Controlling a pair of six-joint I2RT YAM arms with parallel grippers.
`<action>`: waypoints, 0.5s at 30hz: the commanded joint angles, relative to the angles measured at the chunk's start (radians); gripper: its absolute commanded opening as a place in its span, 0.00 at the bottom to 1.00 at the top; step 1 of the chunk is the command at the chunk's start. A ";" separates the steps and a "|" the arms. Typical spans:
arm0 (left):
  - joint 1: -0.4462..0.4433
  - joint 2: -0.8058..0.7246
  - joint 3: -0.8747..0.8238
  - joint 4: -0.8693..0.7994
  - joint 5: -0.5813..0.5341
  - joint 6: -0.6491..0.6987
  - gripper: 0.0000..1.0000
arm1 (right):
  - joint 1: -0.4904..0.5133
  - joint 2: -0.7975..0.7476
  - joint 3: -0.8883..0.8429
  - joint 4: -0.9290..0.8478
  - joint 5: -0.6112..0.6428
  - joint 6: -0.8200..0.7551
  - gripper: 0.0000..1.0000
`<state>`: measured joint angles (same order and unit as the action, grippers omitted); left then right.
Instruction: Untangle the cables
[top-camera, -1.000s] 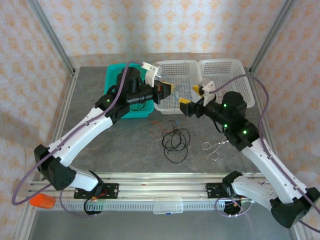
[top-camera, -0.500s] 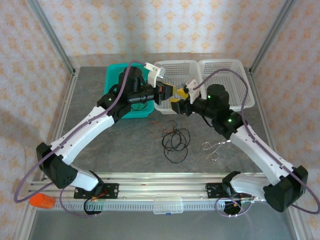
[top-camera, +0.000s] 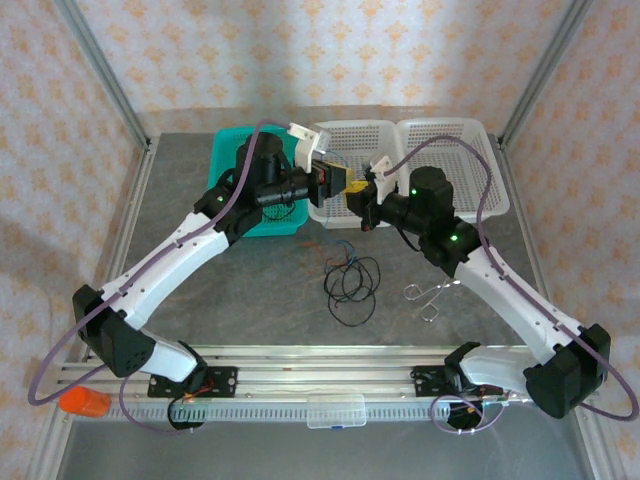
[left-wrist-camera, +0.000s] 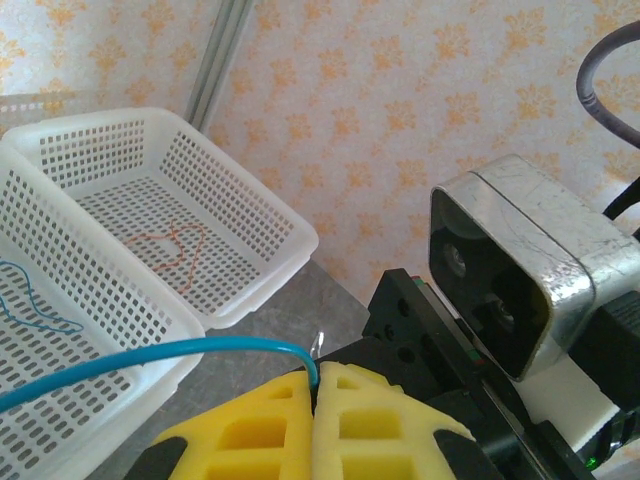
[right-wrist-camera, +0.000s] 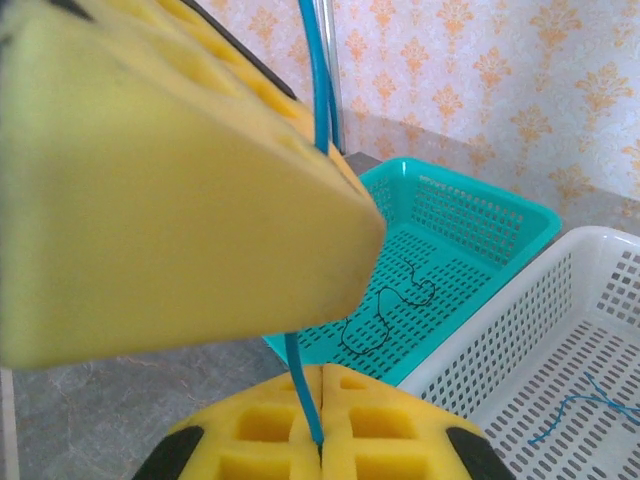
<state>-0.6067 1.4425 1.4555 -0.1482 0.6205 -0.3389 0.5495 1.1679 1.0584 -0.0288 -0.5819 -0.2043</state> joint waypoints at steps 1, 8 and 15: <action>0.001 -0.008 -0.004 0.046 -0.015 -0.012 0.00 | 0.003 -0.027 -0.009 0.036 0.043 0.046 0.00; 0.002 -0.071 -0.046 0.106 -0.134 -0.037 0.50 | 0.002 -0.085 -0.087 0.080 0.224 0.208 0.00; 0.005 -0.088 -0.059 0.026 -0.346 -0.009 0.87 | -0.012 -0.101 -0.102 0.089 0.370 0.289 0.00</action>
<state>-0.6067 1.3819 1.4117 -0.1062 0.4038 -0.3649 0.5465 1.0863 0.9516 0.0071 -0.3042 0.0261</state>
